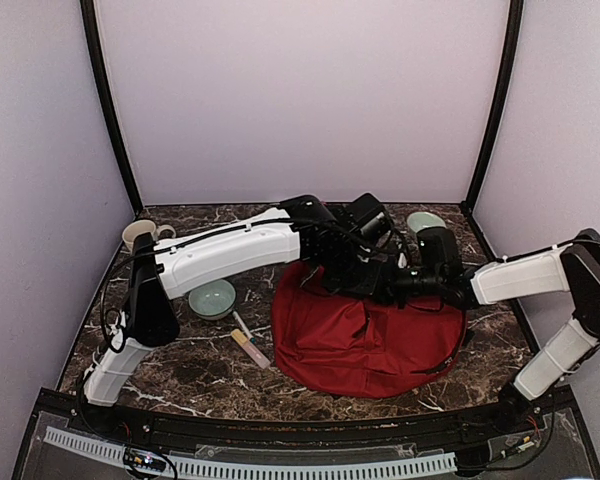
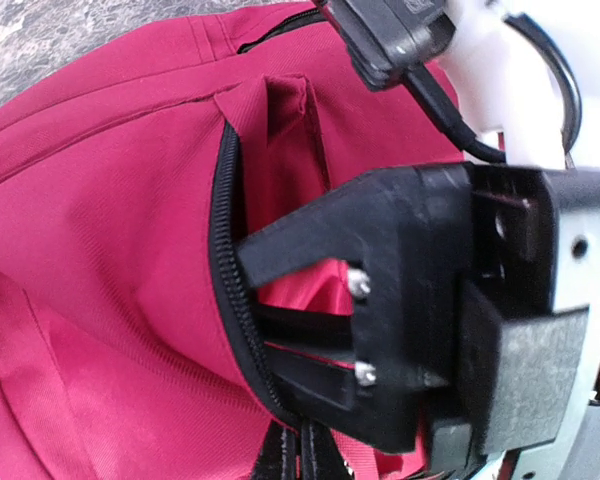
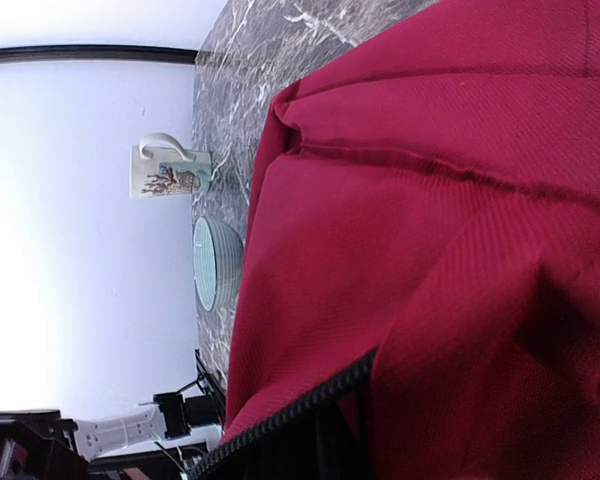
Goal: Pack the student bag
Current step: Unzip the pen from the lower front pocket of the bag.
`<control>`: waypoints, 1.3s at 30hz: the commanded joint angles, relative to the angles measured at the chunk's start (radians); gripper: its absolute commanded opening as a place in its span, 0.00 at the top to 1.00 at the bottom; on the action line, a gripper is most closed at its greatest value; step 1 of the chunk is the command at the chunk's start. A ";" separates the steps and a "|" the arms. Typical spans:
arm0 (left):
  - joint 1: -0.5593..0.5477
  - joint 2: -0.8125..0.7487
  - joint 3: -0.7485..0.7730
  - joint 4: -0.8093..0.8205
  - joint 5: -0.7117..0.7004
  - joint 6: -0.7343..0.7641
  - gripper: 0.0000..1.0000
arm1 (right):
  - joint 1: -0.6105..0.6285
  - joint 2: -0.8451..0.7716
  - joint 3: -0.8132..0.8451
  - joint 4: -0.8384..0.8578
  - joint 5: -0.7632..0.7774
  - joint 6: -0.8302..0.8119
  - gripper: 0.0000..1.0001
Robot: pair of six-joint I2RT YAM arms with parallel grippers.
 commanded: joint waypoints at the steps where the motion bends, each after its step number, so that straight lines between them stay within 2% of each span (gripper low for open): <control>1: 0.003 -0.098 -0.020 0.021 0.008 -0.010 1.00 | 0.028 -0.080 -0.012 0.056 -0.102 -0.038 0.74; 6: 0.005 -0.104 -0.034 0.026 0.003 -0.019 1.00 | 0.028 -0.178 0.016 -0.146 -0.098 -0.159 0.52; 10: 0.006 -0.105 -0.057 0.042 0.011 -0.024 1.00 | 0.026 -0.239 0.057 -0.341 -0.057 -0.263 0.47; 14: 0.007 -0.105 -0.073 0.059 0.015 -0.030 1.00 | 0.025 -0.279 0.090 -0.524 -0.005 -0.362 0.46; 18: 0.007 -0.105 -0.085 0.062 0.013 -0.037 1.00 | 0.024 -0.330 0.087 -0.621 0.052 -0.398 0.47; 24: 0.010 -0.104 -0.132 0.048 -0.004 -0.072 1.00 | 0.023 -0.341 0.146 -0.826 0.229 -0.432 0.48; 30: 0.034 -0.108 -0.162 -0.024 -0.043 -0.147 1.00 | 0.037 -0.296 0.202 -0.876 0.266 -0.430 0.47; 39: 0.047 -0.140 -0.226 0.055 0.017 -0.143 1.00 | 0.088 -0.126 0.366 -0.946 0.372 -0.399 0.45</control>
